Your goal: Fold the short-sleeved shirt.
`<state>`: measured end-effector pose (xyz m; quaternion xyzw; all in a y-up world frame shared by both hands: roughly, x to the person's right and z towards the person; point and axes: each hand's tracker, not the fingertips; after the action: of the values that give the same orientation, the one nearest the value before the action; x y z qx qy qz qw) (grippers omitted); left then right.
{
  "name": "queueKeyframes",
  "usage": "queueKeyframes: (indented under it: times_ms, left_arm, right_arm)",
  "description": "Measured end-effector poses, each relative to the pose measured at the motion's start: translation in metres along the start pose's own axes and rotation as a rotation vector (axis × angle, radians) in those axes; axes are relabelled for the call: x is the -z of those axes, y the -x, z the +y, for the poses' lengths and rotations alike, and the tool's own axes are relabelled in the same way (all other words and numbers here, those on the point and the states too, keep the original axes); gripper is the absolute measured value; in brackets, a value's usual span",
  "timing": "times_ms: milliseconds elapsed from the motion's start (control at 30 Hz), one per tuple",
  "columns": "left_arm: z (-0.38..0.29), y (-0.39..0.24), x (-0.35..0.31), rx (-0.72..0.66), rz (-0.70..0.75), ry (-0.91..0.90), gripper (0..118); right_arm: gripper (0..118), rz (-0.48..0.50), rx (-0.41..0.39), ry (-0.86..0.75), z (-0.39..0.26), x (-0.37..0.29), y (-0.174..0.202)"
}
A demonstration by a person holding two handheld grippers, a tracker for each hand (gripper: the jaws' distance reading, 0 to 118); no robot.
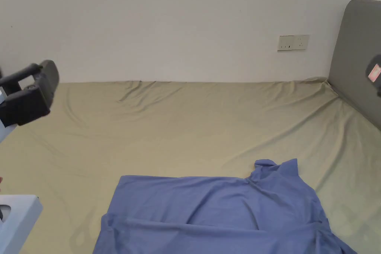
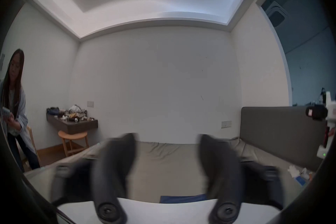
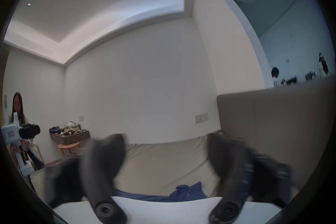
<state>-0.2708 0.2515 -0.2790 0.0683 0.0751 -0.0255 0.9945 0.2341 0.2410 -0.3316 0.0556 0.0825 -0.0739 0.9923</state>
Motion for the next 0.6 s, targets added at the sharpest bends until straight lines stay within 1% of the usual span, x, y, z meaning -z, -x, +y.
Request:
queueKeyframes:
  times_ms: [67, 100, 167, 200, 300, 333, 367, 400, 433, 467, 500, 533, 567, 600]
  left_arm:
    - [-0.006, -0.001, 0.004, 0.055, 0.006, 0.048, 21]
    - [-0.012, 0.0, 0.008, 0.057, 0.01, 0.095, 0]
    - [-0.028, 0.006, 0.017, -0.003, -0.046, 0.267, 0]
    - [-0.043, 0.009, 0.026, -0.034, -0.111, 0.396, 0]
    - [-0.117, 0.019, 0.052, -0.202, -0.254, 0.658, 0]
    - [-0.146, 0.021, 0.063, -0.245, -0.236, 0.757, 0]
    - [-0.171, 0.019, 0.068, -0.236, -0.22, 0.846, 0]
    - [-0.2, 0.019, 0.075, -0.232, -0.238, 0.952, 0]
    - [-0.228, 0.017, 0.078, -0.207, -0.226, 1.021, 0]
    - [-0.251, 0.019, 0.083, -0.209, -0.202, 1.116, 0]
    - [-0.275, 0.017, 0.086, -0.15, -0.214, 1.187, 0]
    - [-0.296, 0.014, 0.087, -0.081, -0.196, 1.226, 8]
    - [-0.312, 0.014, 0.088, -0.029, -0.173, 1.241, 41]
    - [-0.326, 0.013, 0.086, 0.0, -0.147, 1.245, 97]
  right_arm:
    - [21, -0.045, -0.068, -0.004, 0.007, -0.006, 0.009]
    - [2, -0.059, -0.059, -0.012, 0.006, -0.008, 0.006]
    - [1, -0.03, 0.0, 0.041, 0.009, -0.011, 0.003]
    - [1, -0.025, 0.029, 0.045, 0.007, -0.013, 0.002]
    - [1, -0.045, -0.005, 0.062, -0.002, -0.017, -0.002]
    - [1, -0.053, -0.012, 0.08, -0.005, -0.017, -0.002]
    - [1, -0.043, -0.007, 0.094, -0.009, -0.017, -0.005]
    - [1, -0.03, 0.013, 0.117, -0.013, -0.016, -0.007]
    - [1, -0.028, 0.029, 0.136, -0.017, -0.016, -0.008]
    - [1, -0.028, 0.025, 0.148, -0.02, -0.015, -0.009]
    - [1, -0.032, 0.013, 0.162, -0.022, -0.015, -0.01]
    - [1, -0.045, -0.006, 0.171, -0.026, -0.015, -0.011]
    - [1, -0.05, -0.019, 0.18, -0.029, -0.015, -0.012]
    - [1, -0.048, -0.023, 0.193, -0.031, -0.015, -0.013]
